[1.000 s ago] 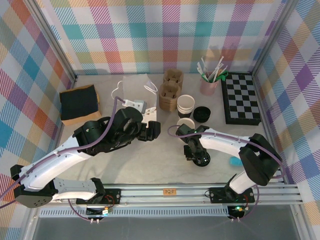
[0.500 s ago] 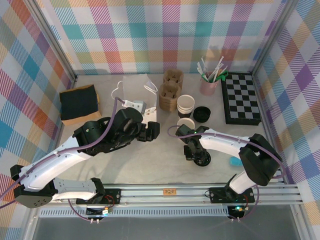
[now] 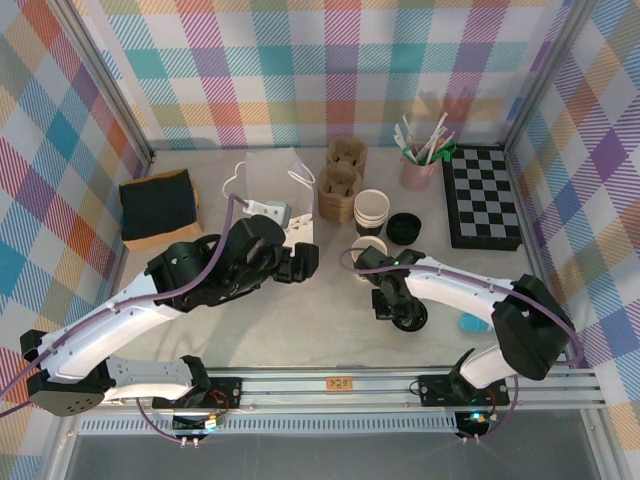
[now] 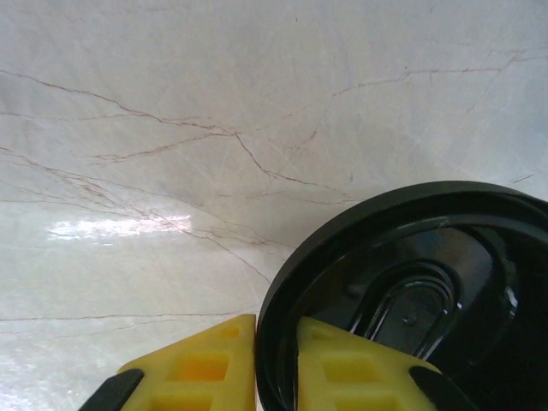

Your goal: Pack the takeout coffee

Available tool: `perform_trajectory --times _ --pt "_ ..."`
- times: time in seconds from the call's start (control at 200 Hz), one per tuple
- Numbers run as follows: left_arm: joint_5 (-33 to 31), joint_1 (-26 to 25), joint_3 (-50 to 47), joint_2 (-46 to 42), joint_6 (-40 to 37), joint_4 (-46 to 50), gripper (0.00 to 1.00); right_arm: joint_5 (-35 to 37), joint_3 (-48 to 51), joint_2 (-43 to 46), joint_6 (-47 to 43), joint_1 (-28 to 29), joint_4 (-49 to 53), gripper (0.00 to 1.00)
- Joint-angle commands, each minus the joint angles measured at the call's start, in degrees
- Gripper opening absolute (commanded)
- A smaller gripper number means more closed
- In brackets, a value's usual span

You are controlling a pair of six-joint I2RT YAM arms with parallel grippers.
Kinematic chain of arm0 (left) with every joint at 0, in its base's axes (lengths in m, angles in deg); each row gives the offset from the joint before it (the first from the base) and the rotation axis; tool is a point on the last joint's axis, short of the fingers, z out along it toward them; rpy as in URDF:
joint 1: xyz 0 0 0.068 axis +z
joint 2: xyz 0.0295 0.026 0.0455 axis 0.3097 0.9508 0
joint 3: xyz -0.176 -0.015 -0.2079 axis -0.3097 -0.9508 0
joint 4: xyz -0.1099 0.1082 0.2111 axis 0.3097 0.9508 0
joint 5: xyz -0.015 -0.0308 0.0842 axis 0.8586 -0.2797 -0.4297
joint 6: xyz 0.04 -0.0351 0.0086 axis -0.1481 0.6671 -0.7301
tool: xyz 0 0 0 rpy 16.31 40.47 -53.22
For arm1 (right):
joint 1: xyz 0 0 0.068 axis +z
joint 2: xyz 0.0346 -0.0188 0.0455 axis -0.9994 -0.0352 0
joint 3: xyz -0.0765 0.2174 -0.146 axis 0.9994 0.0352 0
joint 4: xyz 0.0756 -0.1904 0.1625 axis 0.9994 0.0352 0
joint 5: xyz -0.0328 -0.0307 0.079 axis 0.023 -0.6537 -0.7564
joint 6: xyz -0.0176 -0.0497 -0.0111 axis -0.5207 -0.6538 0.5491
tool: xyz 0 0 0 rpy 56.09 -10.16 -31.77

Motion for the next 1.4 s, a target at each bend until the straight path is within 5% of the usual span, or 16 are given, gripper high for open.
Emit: perform_trajectory --times 0.0,0.35,0.645,0.815,0.945,1.15,1.395 --pt "-1.4 -0.4 0.3 -1.0 -0.8 0.8 0.85 1.2 -2.5 1.2 0.4 0.3 3.2 0.17" --pt "0.0 -0.5 5.4 1.5 -3.5 0.6 0.85 -1.6 -11.8 9.9 -3.0 -0.1 10.9 0.16" --pt "13.1 2.9 9.8 4.4 -2.1 -7.9 0.86 -27.9 -18.1 21.3 -5.0 -12.3 3.2 0.15" --pt "24.4 7.7 10.2 5.6 0.9 -13.8 0.87 -50.6 -16.9 24.9 1.8 -24.4 -11.1 0.14" --pt "30.1 10.0 9.1 6.0 3.5 -18.0 0.88 -61.6 -13.8 26.0 12.0 -29.9 -26.2 0.14" --pt "37.2 14.5 1.6 3.5 11.4 -29.7 0.9 -68.5 -12.0 24.7 28.4 -33.9 -48.2 0.14" --pt "40.8 15.8 0.2 5.1 15.4 -37.4 0.9 -67.2 -12.4 20.7 48.7 -35.0 -74.9 0.14"
